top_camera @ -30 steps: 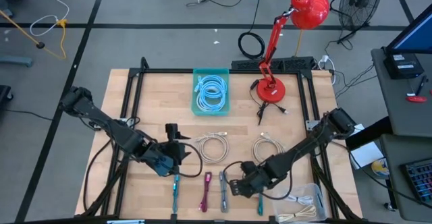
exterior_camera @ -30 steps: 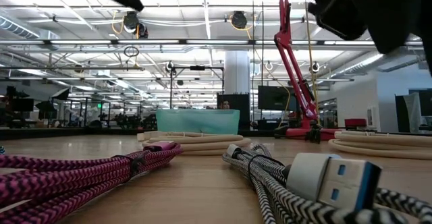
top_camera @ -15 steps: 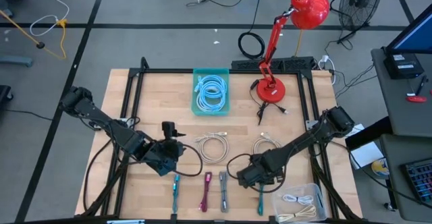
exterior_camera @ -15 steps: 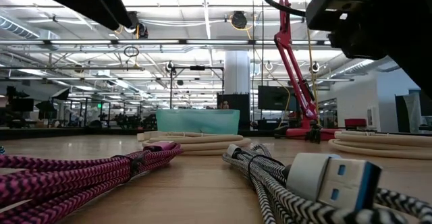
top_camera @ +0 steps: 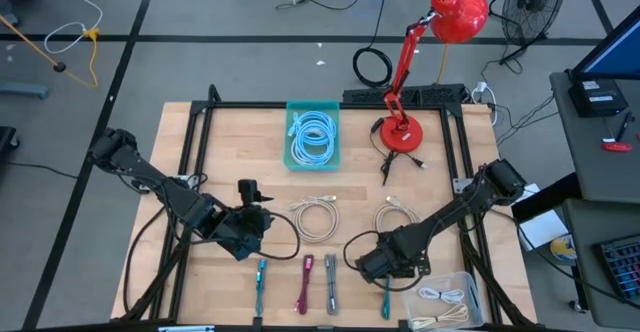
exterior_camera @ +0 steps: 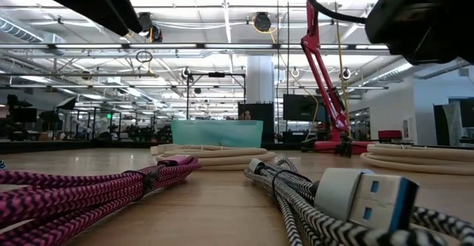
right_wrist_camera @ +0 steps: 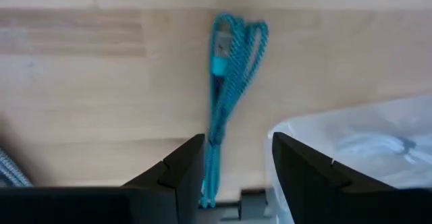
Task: Pick & Place USB Port
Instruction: Put the right blue USB cable into the transparent bin
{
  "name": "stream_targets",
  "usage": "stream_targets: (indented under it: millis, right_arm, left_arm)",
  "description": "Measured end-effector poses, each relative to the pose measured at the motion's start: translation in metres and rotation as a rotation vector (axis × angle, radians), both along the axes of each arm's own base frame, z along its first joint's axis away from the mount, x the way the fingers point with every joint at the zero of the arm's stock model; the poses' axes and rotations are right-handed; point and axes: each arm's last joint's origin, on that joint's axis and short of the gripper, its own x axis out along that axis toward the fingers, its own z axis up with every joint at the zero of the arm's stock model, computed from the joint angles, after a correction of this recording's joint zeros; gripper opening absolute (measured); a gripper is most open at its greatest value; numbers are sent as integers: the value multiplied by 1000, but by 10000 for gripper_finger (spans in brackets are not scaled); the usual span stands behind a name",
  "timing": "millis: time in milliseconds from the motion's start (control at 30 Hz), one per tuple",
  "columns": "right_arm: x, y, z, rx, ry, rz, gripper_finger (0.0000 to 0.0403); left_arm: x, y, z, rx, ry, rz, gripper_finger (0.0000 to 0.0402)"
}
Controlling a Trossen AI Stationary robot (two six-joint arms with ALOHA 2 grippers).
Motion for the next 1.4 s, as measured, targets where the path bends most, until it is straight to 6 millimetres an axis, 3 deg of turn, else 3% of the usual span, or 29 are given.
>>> stream_targets:
  millis: [233, 700, 933, 1067, 1267, 1400]
  right_arm:
    - [-1, 2, -7, 0, -6, 11, 164]
    - [-8, -4, -42, 9, -92, 44, 157]
    - [-6, -9, -44, -50, -150, 102, 71]
    - [4, -13, -43, -105, -280, 161, 15]
    - [24, -43, -35, -245, -440, 356, 22]
    - [38, -76, -9, -414, -563, 551, 9]
  left_arm:
    - [0, -1, -1, -28, 11, -2, 262]
    - [-3, -1, -2, -37, 22, 19, 262]
    - [-3, -1, -2, -36, 23, 17, 262]
    - [-3, -1, -2, -34, 24, 16, 262]
    - [-2, 2, -2, -31, 22, 26, 262]
    - [0, 5, -2, -38, 18, 49, 262]
